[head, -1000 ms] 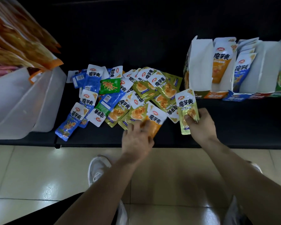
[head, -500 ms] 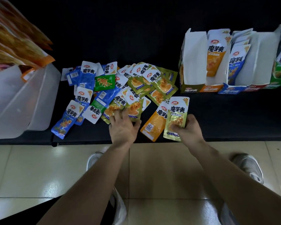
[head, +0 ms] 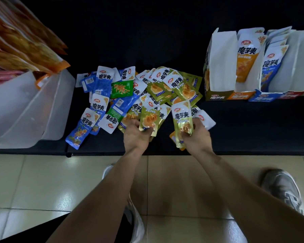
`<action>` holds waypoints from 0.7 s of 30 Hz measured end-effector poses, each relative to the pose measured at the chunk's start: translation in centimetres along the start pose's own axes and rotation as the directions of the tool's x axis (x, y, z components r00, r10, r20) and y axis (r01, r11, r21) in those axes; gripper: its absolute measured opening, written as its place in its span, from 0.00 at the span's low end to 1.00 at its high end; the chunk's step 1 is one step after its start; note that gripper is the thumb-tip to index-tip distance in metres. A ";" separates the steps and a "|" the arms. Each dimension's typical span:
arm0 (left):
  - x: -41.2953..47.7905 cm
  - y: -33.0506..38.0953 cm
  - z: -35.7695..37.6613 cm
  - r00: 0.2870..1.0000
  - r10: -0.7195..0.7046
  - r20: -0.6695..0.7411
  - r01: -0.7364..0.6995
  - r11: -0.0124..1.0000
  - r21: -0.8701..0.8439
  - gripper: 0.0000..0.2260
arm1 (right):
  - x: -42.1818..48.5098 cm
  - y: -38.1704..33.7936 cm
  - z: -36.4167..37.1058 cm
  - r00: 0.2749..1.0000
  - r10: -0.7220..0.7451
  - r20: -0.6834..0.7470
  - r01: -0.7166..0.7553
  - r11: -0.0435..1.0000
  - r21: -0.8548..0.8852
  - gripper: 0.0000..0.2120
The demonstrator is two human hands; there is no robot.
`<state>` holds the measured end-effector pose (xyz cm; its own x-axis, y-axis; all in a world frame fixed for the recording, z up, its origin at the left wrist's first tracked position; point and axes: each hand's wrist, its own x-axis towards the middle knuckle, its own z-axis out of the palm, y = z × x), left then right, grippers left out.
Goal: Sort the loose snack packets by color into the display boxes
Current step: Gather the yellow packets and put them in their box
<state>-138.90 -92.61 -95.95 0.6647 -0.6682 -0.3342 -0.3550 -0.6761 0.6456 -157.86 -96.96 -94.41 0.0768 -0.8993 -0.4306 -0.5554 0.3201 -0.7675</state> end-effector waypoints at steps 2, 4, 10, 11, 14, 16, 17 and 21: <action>-0.6 -0.4 -0.3 0.993 -0.100 0.067 0.110 0.979 -0.169 0.12 | 0.3 0.1 -0.6 0.999 0.038 -0.005 -0.038 0.996 0.079 0.10; -1.7 -0.6 -0.6 0.966 -0.211 0.152 0.254 0.889 -0.382 0.13 | 0.2 0.1 -1.0 0.999 0.043 0.025 -0.047 0.982 0.185 0.07; -5.1 -0.3 -1.2 0.912 -0.139 0.386 0.335 0.796 -0.505 0.15 | -0.8 -0.4 -0.8 0.975 0.065 0.214 -0.142 0.920 0.365 0.11; -5.4 -0.1 -1.3 0.898 -0.115 0.424 0.341 0.791 -0.509 0.14 | -0.8 -0.3 -0.6 0.974 0.056 0.218 -0.137 0.916 0.376 0.14; -6.1 0.9 -1.2 0.855 -0.044 0.517 0.340 0.801 -0.493 0.12 | -0.9 -0.1 -0.6 0.974 0.052 0.221 -0.139 0.906 0.401 0.15; -6.4 1.6 -1.0 0.828 -0.035 0.559 0.356 0.804 -0.476 0.13 | -0.9 -0.1 -0.9 0.974 0.084 0.212 -0.169 0.890 0.424 0.13; -6.4 2.0 -0.9 0.811 -0.039 0.583 0.366 0.812 -0.455 0.13 | -0.7 0.1 -1.1 0.973 0.093 0.213 -0.178 0.886 0.428 0.12; -4.8 2.5 0.0 0.922 0.041 0.384 0.011 0.991 -0.132 0.09 | -0.4 0.4 -1.8 0.977 0.065 0.204 -0.143 0.905 0.400 0.10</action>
<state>-142.96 -91.10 -92.73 0.3462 -0.7631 -0.5457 -0.2581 -0.6367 0.7267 -159.60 -97.02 -93.66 0.2078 -0.7970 -0.5671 -0.1828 0.5379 -0.8229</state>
